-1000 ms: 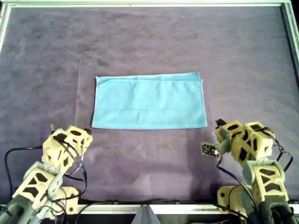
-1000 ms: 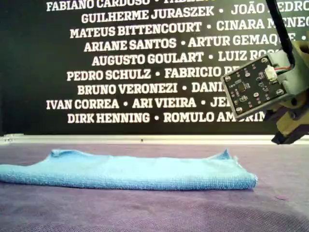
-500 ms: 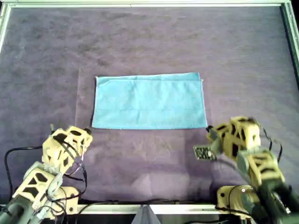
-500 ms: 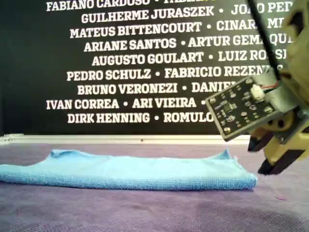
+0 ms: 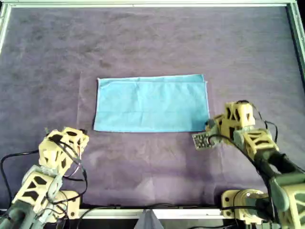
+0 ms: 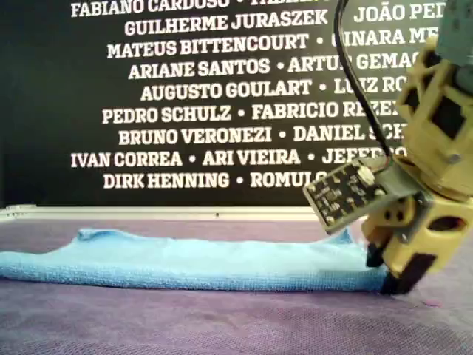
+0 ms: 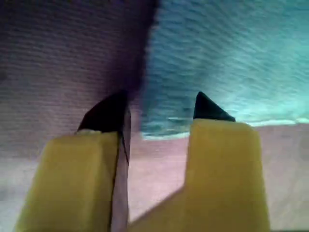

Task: Fold a cloth

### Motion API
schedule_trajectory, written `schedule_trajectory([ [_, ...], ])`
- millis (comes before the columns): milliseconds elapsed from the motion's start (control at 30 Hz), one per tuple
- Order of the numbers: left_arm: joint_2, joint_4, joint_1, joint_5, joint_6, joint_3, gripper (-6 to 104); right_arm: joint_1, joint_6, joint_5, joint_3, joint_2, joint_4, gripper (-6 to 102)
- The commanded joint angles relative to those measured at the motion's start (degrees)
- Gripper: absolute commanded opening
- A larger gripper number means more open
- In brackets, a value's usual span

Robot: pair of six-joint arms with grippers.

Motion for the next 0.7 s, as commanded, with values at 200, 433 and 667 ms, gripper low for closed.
schedule_trajectory([
  [200, 0.2, -0.1, 1.2, -0.2, 0.1, -0.8, 1, 0.0, 0.26, -0.8, -6.9, -3.5, -2.2, 55],
  [433, 0.2, -0.1, 1.2, -0.2, 0.1, -0.8, 1, 0.1, 0.26, -0.9, -8.3, -5.5, -2.2, 53],
  [667, 0.2, -0.1, 1.2, -0.2, 0.1, -0.8, 1, 0.1, 0.26, -0.9, -8.7, -5.4, -2.5, 25],
])
